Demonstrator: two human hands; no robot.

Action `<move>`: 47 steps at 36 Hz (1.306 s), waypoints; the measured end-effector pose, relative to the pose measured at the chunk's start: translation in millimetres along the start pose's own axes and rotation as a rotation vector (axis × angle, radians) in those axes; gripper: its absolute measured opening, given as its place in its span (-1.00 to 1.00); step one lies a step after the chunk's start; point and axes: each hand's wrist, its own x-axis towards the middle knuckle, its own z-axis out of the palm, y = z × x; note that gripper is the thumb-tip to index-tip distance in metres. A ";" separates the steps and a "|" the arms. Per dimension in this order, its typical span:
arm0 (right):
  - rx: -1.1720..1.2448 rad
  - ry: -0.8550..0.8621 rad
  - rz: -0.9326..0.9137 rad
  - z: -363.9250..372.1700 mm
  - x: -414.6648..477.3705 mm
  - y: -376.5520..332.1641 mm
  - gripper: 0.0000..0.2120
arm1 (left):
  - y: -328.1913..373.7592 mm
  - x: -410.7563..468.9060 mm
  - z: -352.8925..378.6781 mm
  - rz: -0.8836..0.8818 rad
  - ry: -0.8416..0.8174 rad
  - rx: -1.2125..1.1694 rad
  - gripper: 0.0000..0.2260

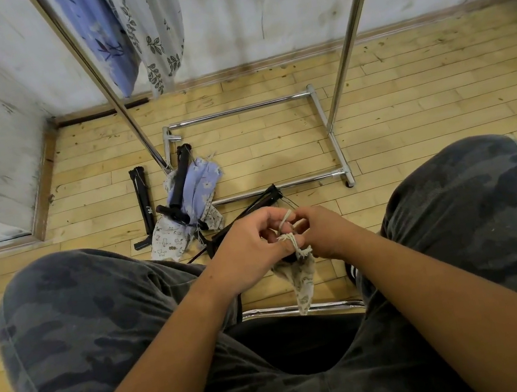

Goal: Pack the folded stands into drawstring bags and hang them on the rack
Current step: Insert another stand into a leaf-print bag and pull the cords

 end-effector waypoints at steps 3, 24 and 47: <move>-0.044 0.013 -0.002 0.1 0.6 0.8 -0.67 | -1.6 -2.9 4.3 -0.001 -0.025 -0.012 -0.77; -0.026 -0.180 -0.023 -1.9 -17.1 -12.9 -0.65 | -5.0 -2.4 5.1 -0.128 -0.003 0.063 -0.75; -0.078 -0.257 0.006 -2.7 -17.9 -13.5 -0.66 | 1.7 -3.4 19.6 -0.041 0.030 0.074 -0.79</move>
